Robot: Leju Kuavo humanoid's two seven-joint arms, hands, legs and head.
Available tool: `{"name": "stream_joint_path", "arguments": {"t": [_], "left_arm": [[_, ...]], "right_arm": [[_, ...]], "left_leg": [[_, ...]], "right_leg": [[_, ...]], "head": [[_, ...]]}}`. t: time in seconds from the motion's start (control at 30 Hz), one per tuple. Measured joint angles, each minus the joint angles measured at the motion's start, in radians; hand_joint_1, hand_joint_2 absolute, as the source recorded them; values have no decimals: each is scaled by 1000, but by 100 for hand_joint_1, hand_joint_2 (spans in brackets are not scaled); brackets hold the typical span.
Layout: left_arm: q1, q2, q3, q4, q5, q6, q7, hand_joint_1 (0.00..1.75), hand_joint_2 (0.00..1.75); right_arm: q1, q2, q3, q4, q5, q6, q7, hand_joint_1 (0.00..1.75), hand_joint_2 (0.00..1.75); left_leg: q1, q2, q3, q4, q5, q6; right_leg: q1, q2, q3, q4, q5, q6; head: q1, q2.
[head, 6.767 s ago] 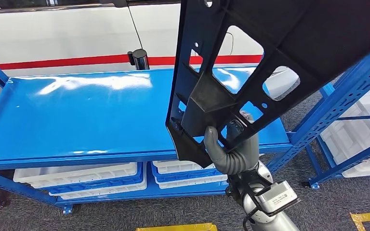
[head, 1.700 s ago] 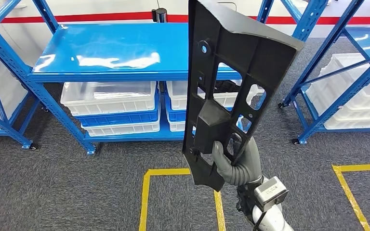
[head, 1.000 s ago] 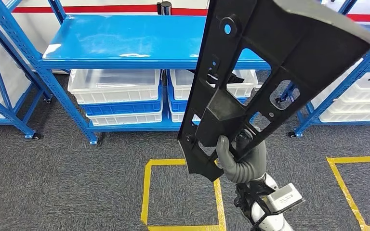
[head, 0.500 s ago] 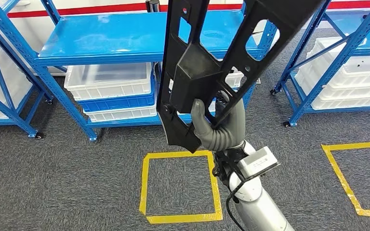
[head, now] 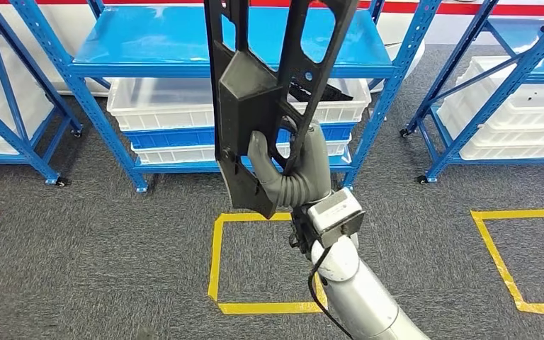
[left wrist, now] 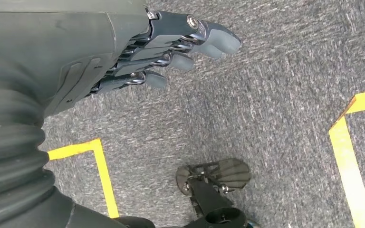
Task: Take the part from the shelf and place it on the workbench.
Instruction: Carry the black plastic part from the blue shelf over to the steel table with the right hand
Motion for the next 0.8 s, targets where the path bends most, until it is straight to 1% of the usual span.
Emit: {"name": "stream_joint_path", "arguments": {"t": [0.03,0.07,0.1,0.13,0.17,0.2,0.23,0.27,0.3,0.33,0.37,0.4,0.43,0.47,0.5,0.53,0.57,0.6,0.63,0.67,0.7,0.73,0.77,0.8], "left_arm": [[-1,0,-2,0,-2,-1,1,0,175],[-2,-1,-4,0,-4,-1,3,0,175],[-2,-2,-5,0,-5,-2,4,0,175],[-2,-3,-6,0,-7,-2,6,0,175],[-2,-3,-7,0,-8,-1,8,0,175],[-2,-4,-8,0,-8,-1,10,0,175],[-3,-4,-9,0,-9,-1,10,0,175],[-3,-4,-9,0,-10,0,10,0,175],[-3,-4,-9,0,-10,0,10,0,175],[-2,-4,-10,0,-11,0,10,0,175],[-2,-4,-10,0,-11,1,9,0,175],[-1,-3,-10,0,-12,2,9,0,175],[-1,-3,-10,0,-12,2,9,0,175],[-1,-3,-10,0,-13,2,9,0,175],[-1,-3,-11,0,-14,3,8,0,175],[-1,-3,-11,0,-15,3,8,0,175],[-1,-3,-11,0,-16,3,7,0,175],[-1,-3,-11,0,-17,3,7,0,175],[-1,-3,-11,0,-17,3,6,0,175],[-2,-3,-12,0,-17,3,6,0,175],[-3,-3,-12,0,-17,3,6,0,175],[-4,-3,-12,0,-17,3,5,0,175],[-4,-3,-12,0,-17,4,4,0,175],[-4,-3,-12,0,-17,5,4,0,175]], "right_arm": [[-3,4,3,14,-2,-1,0,175,175],[-5,7,5,26,-2,-1,0,175,175],[-7,9,7,37,-3,-1,0,175,175],[-10,11,9,45,-3,-2,0,175,175],[-14,14,10,52,-3,-2,0,175,175],[-18,18,12,56,-3,-2,-1,175,175],[-22,21,13,60,-3,-2,-1,175,175],[-24,23,14,64,-2,-3,-1,175,175],[-25,25,15,67,-2,-3,-2,175,175],[-26,25,16,70,-2,-4,-2,175,175],[-27,27,17,74,-2,-4,-2,175,175],[-28,29,18,76,-2,-4,-2,175,175],[-28,31,18,79,-1,-4,-2,175,175],[-29,33,19,82,0,-4,-2,175,175],[-29,34,21,85,3,-3,-2,175,175],[-29,34,23,88,7,-2,-2,175,175],[-28,33,25,91,13,-1,-2,175,175],[-28,31,28,95,20,0,-2,175,175],[-28,30,32,98,29,0,-2,175,175],[-28,29,35,100,38,0,-3,175,175],[-29,29,39,102,47,0,-3,175,175],[-29,28,42,103,54,-1,-4,175,175],[-29,27,45,104,61,-3,-5,175,175],[-29,25,47,104,67,-4,-6,175,175]], "left_leg": [[0,0,-10,0,7,0],[0,1,-20,0,15,-1],[0,1,-30,0,23,-3],[0,1,-38,0,30,-5],[-1,1,-46,0,38,-9],[-1,0,-51,-1,46,-15],[-1,0,-54,-3,54,-21],[-1,1,-56,-5,61,-28],[0,1,-55,-9,68,-35],[1,0,-56,-11,73,-42],[3,0,-59,-10,70,-47],[4,-1,-66,4,51,-51],[5,-1,-79,42,15,-54],[5,-2,-97,98,-29,-56],[6,-2,-116,165,-72,-58],[6,-2,-130,223,-98,-61],[6,-2,-130,252,-104,-62],[7,-1,-112,243,-92,-64],[7,-1,-75,197,-68,-64],[8,-1,-30,131,-49,-65],[7,-2,9,70,-35,-63],[6,-3,34,28,-30,-60],[4,-5,43,8,-32,-57],[0,-6,41,5,-31,-52]], "right_leg": [[-1,0,-13,47,-18,2],[-1,0,-9,60,-20,8],[-2,0,13,39,-9,16],[-2,0,53,-19,11,23],[-2,0,100,-98,26,26],[1,0,139,-159,39,24],[4,0,165,-203,47,20],[7,0,171,-221,49,14],[10,1,167,-220,57,8],[8,1,163,-224,63,0],[5,0,160,-228,70,-8],[2,0,158,-231,78,-18],[-2,-1,156,-234,86,-27],[-1,-1,150,-234,92,-32],[0,-1,144,-233,97,-36],[1,-2,138,-233,102,-37],[2,-2,133,-232,106,-36],[2,-1,129,-230,109,-35],[2,-1,126,-228,110,-34],[1,-1,124,-225,111,-32],[3,-1,120,-221,111,-29],[5,-1,116,-217,113,-25],[8,-1,111,-214,115,-20],[9,-1,107,-214,118,-14]], "head": [[0,0],[0,0],[0,0],[0,0],[0,0],[-1,0],[0,0],[0,0],[0,0],[2,0],[1,0],[0,0],[-1,0],[-3,0],[-5,0],[-5,0],[-5,0],[-6,0],[-6,0],[-6,0],[-6,0],[-6,0],[-6,0],[-6,0]]}}
